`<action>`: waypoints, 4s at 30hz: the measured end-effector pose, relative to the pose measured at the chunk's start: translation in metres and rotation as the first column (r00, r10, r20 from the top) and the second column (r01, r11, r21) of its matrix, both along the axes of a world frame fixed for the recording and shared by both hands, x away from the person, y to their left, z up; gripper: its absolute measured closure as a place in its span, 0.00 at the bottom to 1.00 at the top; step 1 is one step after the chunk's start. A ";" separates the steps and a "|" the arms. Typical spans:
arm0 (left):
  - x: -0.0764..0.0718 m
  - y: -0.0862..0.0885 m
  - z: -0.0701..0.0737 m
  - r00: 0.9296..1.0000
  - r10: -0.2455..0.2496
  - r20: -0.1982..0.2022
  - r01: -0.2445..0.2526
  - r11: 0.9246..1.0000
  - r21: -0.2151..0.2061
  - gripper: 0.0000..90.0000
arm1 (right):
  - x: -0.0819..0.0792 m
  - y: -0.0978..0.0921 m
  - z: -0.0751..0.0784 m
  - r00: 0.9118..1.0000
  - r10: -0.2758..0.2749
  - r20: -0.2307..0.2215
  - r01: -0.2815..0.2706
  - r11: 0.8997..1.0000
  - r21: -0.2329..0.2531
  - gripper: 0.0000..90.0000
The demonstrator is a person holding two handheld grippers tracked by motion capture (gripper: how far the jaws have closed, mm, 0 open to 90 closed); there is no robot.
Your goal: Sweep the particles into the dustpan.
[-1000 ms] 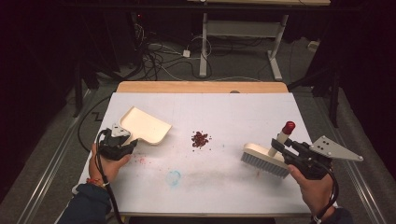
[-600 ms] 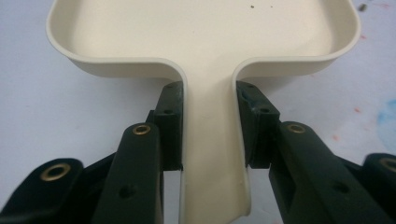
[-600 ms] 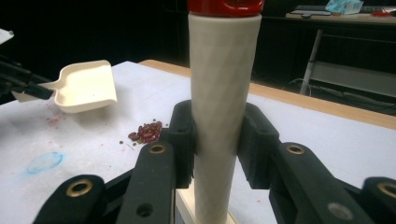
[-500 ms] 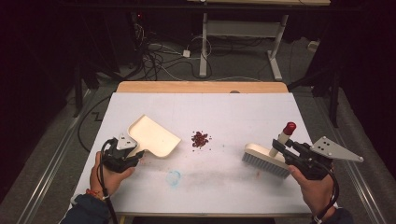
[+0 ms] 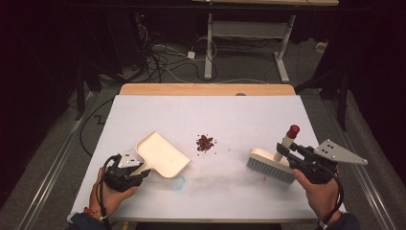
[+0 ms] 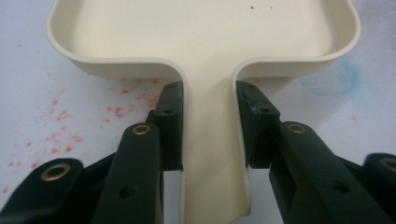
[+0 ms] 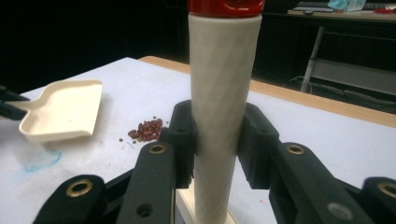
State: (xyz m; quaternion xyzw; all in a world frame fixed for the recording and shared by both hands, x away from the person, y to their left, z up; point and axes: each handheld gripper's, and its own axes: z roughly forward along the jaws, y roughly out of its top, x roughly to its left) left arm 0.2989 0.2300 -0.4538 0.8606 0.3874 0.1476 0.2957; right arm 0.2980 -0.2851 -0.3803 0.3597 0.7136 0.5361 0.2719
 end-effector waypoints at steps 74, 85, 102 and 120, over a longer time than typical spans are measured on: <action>0.002 -0.044 -0.017 0.994 -0.081 -0.069 0.083 0.996 0.027 0.70 | 0.109 0.158 -0.020 0.990 0.142 -0.007 -0.142 0.988 -0.053 0.75; 0.001 -0.047 -0.017 0.994 -0.087 -0.071 0.088 0.996 0.018 0.70 | 0.104 0.163 -0.021 0.986 0.165 -0.019 -0.165 0.986 -0.006 0.75; 0.006 -0.056 -0.018 0.990 -0.057 -0.126 0.062 0.997 0.036 0.70 | 0.088 0.177 -0.018 0.983 0.171 -0.062 -0.170 0.985 0.021 0.74; 0.007 -0.057 -0.017 0.991 -0.064 -0.122 0.070 0.996 0.049 0.70 | 0.052 0.198 -0.014 0.960 0.273 -0.053 -0.274 0.961 -0.016 0.75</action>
